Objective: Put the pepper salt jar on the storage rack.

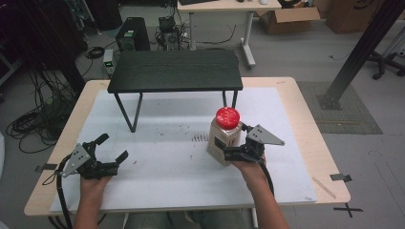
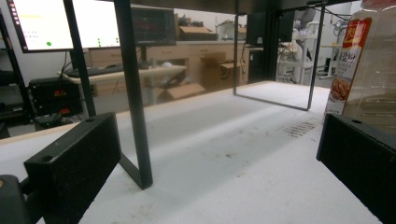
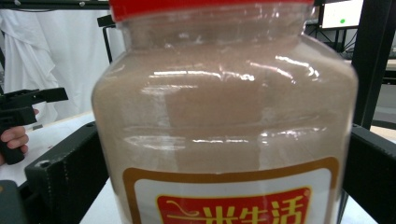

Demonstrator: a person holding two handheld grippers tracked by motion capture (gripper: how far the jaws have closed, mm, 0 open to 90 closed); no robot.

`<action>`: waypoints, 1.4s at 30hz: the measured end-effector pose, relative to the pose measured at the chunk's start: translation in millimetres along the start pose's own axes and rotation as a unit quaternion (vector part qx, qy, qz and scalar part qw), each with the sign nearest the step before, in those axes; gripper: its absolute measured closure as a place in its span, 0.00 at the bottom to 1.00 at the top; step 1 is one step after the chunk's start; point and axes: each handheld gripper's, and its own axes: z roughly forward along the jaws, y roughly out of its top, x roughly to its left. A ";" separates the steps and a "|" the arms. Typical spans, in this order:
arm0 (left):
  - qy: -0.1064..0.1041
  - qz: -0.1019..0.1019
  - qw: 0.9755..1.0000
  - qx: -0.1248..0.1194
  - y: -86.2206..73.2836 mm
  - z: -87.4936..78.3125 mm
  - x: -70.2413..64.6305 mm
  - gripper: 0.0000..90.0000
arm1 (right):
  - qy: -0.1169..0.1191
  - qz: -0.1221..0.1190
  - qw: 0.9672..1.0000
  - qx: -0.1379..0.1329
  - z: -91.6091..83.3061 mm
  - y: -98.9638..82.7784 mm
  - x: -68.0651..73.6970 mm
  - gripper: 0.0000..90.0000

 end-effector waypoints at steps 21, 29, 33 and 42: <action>0.000 -0.001 1.000 -0.001 0.0 -0.1 0.1 0.00 | -0.009 0.003 1.000 0.007 12.2 -11.7 -0.6 0.00; 0.000 -0.001 1.000 -0.001 -0.1 -0.1 0.1 0.00 | -0.006 0.004 1.000 0.001 12.9 -15.4 -0.4 0.04; 0.000 -0.001 1.000 -0.001 -0.1 -0.2 0.1 0.00 | -0.002 0.002 1.000 -0.001 13.4 -16.3 -0.7 0.09; 0.000 -0.001 1.000 -0.002 -0.1 -0.2 0.0 0.00 | 0.002 0.000 1.000 -0.005 13.4 -16.4 -0.2 0.15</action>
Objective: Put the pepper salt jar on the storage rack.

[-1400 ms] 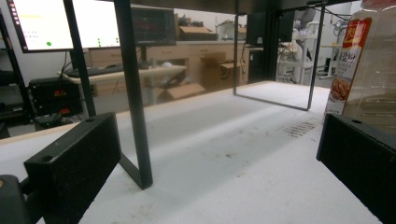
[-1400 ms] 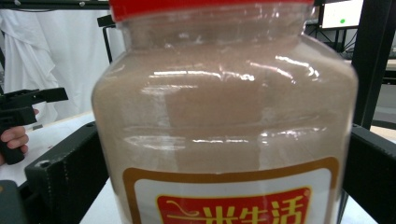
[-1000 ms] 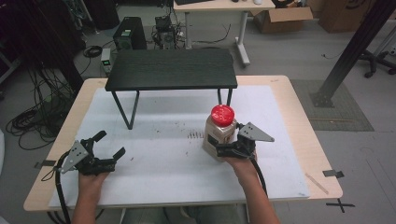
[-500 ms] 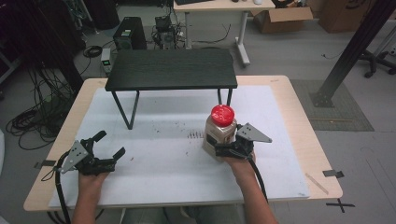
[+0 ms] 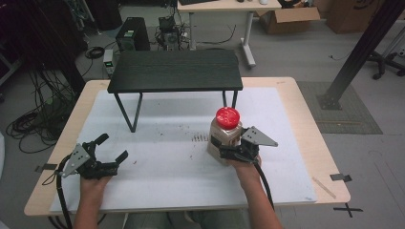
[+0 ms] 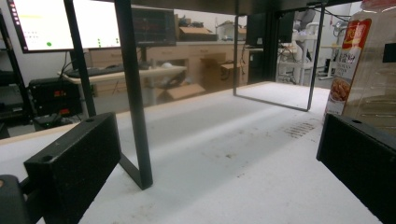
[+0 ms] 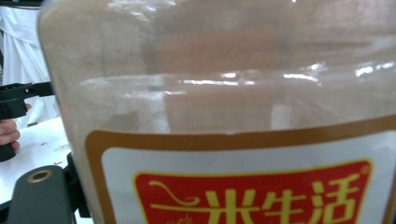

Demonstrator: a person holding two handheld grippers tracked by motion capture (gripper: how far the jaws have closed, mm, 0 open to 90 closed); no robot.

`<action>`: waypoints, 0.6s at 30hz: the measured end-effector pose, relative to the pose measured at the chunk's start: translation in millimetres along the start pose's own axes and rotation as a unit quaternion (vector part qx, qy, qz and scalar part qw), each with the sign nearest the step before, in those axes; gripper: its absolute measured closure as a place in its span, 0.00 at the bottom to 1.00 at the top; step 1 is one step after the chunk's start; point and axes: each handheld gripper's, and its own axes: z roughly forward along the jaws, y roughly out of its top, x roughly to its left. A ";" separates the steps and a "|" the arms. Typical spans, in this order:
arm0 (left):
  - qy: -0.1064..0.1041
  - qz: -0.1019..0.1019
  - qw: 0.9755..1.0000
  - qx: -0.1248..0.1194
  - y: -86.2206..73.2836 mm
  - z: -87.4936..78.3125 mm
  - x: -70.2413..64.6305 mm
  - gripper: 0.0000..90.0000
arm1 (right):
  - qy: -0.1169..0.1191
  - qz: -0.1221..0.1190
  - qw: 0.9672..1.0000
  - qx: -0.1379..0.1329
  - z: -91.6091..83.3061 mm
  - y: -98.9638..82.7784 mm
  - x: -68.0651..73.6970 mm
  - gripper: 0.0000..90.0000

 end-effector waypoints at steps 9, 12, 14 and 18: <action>0.000 0.000 1.000 0.000 0.0 -0.1 0.0 0.00 | -0.004 0.002 1.000 -0.013 -2.7 -2.5 -1.4 0.20; 0.000 0.000 1.000 0.000 0.0 -0.1 0.0 0.00 | -0.005 -0.005 1.000 -0.015 -3.4 -2.5 -0.8 0.24; 0.000 0.000 1.000 0.000 0.0 -0.1 0.0 0.00 | -0.010 -0.013 1.000 -0.017 -3.8 -2.2 0.3 0.25; 0.000 0.000 1.000 -0.001 0.0 -0.1 0.0 0.00 | -0.014 -0.023 1.000 -0.016 -4.7 -1.8 1.2 0.27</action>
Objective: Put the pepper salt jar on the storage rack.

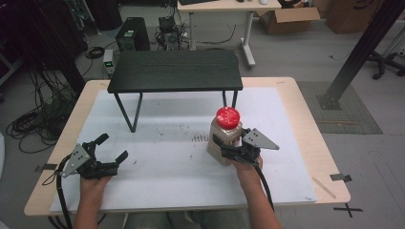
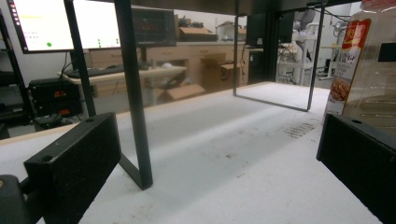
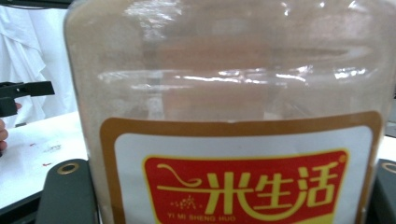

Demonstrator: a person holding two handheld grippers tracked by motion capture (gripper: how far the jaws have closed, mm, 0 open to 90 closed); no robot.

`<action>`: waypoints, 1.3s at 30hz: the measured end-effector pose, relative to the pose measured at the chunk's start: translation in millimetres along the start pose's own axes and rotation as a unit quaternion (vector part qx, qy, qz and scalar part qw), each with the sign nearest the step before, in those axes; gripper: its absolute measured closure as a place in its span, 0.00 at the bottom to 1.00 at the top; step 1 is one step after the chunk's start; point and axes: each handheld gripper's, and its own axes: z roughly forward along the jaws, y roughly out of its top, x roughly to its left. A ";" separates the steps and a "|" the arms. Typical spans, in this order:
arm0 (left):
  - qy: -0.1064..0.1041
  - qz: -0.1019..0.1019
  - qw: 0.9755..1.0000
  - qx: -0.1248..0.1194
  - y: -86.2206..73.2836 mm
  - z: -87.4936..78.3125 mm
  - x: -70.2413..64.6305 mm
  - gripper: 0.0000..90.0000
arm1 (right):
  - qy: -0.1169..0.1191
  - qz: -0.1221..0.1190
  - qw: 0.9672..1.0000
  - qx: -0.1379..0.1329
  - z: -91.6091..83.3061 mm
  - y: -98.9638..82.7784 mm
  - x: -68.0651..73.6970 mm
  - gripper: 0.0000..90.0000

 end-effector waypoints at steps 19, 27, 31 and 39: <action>-0.001 -0.002 1.000 0.000 0.0 0.0 0.3 0.00 | -0.005 -0.002 1.000 0.003 -0.4 2.2 0.2 0.28; -0.001 -0.002 1.000 0.000 0.1 0.1 0.3 0.00 | 0.006 -0.006 1.000 -0.001 1.7 11.9 2.0 0.28; 0.000 -0.002 1.000 0.001 0.1 0.1 0.3 0.00 | 0.013 -0.012 1.000 -0.003 2.4 21.3 2.2 0.28; 0.000 -0.002 1.000 0.001 0.1 0.1 0.5 0.00 | 0.034 -0.026 0.999 -0.003 3.0 42.3 1.4 0.28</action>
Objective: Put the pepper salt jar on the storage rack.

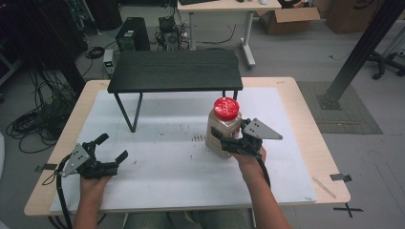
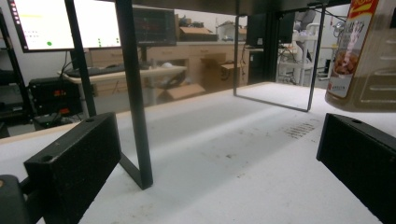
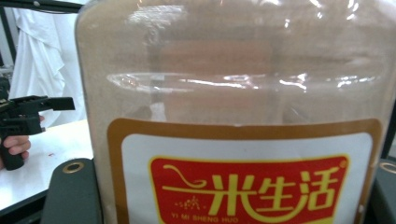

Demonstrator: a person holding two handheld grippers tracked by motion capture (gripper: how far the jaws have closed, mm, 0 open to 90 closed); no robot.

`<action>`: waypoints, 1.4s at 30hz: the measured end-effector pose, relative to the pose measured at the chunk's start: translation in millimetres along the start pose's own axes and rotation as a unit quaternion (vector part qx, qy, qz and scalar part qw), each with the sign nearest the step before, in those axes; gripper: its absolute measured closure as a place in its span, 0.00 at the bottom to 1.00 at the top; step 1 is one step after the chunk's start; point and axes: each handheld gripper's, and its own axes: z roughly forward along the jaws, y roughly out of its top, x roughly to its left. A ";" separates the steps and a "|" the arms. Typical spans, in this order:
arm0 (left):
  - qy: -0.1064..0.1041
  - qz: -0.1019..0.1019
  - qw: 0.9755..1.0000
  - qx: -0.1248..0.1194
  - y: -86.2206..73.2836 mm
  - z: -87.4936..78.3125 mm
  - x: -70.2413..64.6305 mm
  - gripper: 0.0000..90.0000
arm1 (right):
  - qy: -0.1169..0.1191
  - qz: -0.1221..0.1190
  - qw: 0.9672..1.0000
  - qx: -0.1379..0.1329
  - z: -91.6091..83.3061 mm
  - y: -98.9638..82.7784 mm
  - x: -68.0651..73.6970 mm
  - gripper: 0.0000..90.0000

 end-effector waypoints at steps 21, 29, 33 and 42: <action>0.000 -0.001 1.000 0.000 0.0 0.0 0.4 0.00 | 0.071 -0.005 0.997 -0.009 10.2 63.2 -1.3 0.28; 0.000 0.000 1.000 0.000 0.0 -0.1 0.4 0.00 | 0.084 -0.014 0.996 -0.014 14.2 90.8 -3.3 0.28; 0.000 0.000 1.000 0.000 0.0 0.0 0.5 0.00 | 0.089 -0.016 0.996 -0.011 16.0 103.3 -5.7 0.28; 0.000 0.000 1.000 0.000 0.0 0.0 0.2 0.00 | 0.105 -0.019 0.994 -0.012 19.8 129.7 -11.8 0.28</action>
